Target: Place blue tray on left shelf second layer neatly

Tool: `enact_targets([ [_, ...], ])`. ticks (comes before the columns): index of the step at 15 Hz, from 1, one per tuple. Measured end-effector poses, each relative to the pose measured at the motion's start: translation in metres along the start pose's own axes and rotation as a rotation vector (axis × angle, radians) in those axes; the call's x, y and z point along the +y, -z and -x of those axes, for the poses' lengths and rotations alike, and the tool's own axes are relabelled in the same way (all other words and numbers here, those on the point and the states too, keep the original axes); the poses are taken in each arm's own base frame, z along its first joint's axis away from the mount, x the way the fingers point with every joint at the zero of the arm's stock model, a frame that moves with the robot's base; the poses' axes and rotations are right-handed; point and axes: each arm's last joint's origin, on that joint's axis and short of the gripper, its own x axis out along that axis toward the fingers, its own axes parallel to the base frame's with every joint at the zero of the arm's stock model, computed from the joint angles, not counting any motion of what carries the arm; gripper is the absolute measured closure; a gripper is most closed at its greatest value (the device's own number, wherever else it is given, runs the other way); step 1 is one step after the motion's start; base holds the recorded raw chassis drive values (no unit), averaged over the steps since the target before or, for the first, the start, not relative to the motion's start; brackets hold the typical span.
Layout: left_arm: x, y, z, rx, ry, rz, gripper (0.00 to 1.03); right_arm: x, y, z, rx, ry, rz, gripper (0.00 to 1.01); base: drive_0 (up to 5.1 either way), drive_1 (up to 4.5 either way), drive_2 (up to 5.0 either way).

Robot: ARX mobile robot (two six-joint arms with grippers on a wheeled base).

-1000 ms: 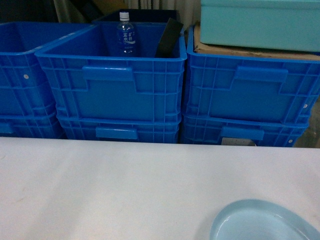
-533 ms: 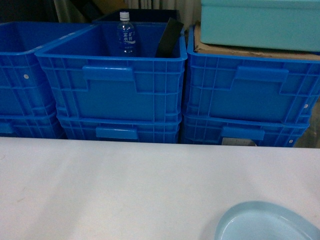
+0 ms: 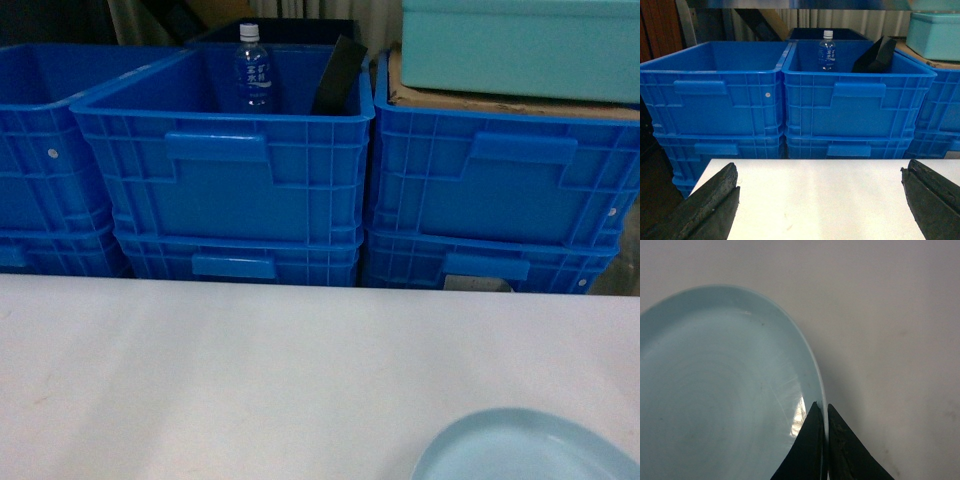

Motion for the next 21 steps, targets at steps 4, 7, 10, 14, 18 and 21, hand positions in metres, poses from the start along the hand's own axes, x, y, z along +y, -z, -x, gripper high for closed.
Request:
enact_targets([
  [4, 0.000, 0.000, 0.000, 0.000, 0.000, 0.000, 0.05, 0.007, -0.032, 0.027, -0.225, 0.050, 0.162, 0.99, 0.0, 0.00, 0.0],
  [7, 0.000, 0.000, 0.000, 0.000, 0.000, 0.000, 0.05, 0.014, -0.056, 0.053, -0.365, 0.060, 0.197, 0.99, 0.0, 0.00, 0.0],
  [10, 0.000, 0.000, 0.000, 0.000, 0.000, 0.000, 0.05, 0.028, -0.073, 0.078, -0.463, 0.046, 0.200, 0.99, 0.0, 0.00, 0.0],
  [14, 0.000, 0.000, 0.000, 0.000, 0.000, 0.000, 0.05, 0.039, -0.092, 0.115, -0.595, 0.045, 0.208, 0.99, 0.0, 0.00, 0.0],
  [18, 0.000, 0.000, 0.000, 0.000, 0.000, 0.000, 0.05, 0.049, -0.103, 0.155, -0.702, 0.032, 0.208, 0.99, 0.0, 0.00, 0.0],
  [21, 0.000, 0.000, 0.000, 0.000, 0.000, 0.000, 0.05, 0.056, -0.108, 0.178, -0.751, 0.012, 0.203, 0.99, 0.0, 0.00, 0.0],
])
